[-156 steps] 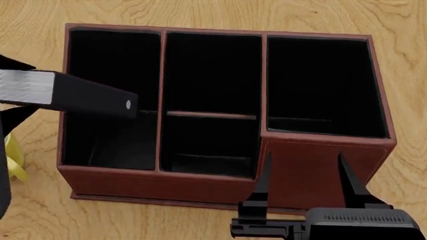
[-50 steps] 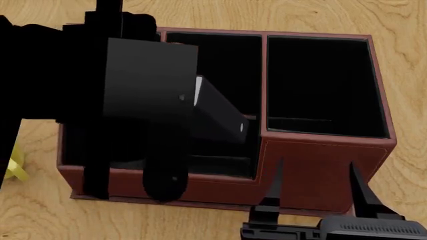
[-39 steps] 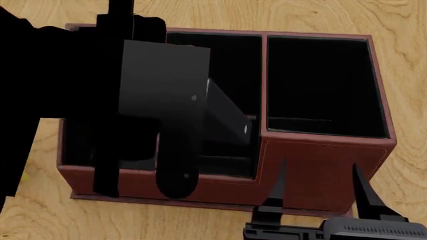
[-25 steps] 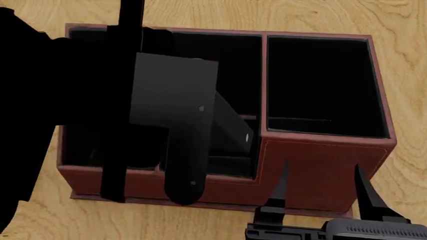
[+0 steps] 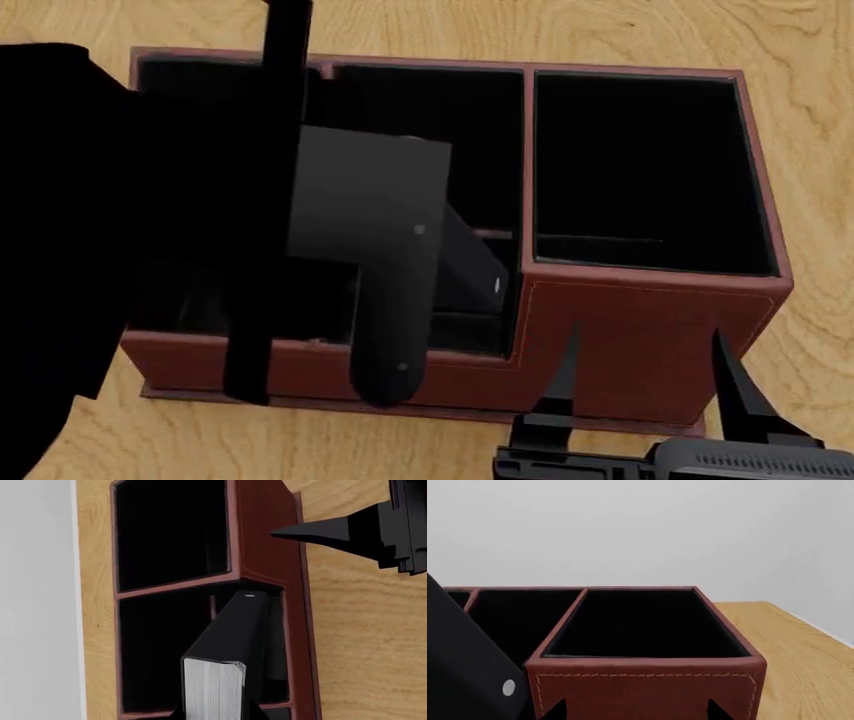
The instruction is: Pick up the book and place it in the back compartment of the caddy.
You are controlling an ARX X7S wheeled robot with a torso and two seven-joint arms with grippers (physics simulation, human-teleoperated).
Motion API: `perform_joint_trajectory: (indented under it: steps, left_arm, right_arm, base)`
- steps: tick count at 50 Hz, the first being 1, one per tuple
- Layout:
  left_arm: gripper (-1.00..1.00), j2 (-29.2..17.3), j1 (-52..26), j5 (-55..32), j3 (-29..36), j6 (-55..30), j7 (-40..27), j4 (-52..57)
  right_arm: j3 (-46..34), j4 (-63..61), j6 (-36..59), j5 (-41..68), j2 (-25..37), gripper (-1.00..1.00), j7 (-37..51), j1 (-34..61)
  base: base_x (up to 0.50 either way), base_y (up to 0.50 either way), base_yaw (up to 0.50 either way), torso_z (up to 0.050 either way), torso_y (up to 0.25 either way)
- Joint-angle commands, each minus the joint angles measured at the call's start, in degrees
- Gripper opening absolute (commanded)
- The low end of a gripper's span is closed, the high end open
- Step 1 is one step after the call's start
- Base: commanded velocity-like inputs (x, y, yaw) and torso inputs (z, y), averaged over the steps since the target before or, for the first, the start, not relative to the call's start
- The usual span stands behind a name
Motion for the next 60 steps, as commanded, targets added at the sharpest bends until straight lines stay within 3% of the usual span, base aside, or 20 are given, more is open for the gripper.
perform_joint_trajectory:
  steps: [1,60]
  left_arm:
    - [-1.0,0.4,0.8,1.3,-0.4,2.6,-2.7,-2.4]
    - [-1.0,3.5,6.3,-0.5,0.8,12.7,-8.8,-16.3]
  right_arm:
    - [0.0,0.1,-0.1,0.1,0.1,1.0,0.2,0.0]
    - [0.2,1.9,-1.7,0.6,0.2,1.0,0.3,-0.1]
  base:
    - [0.0,0.0,0.0,0.0,0.0]
    - [0.0,0.0,0.0,0.0,0.001]
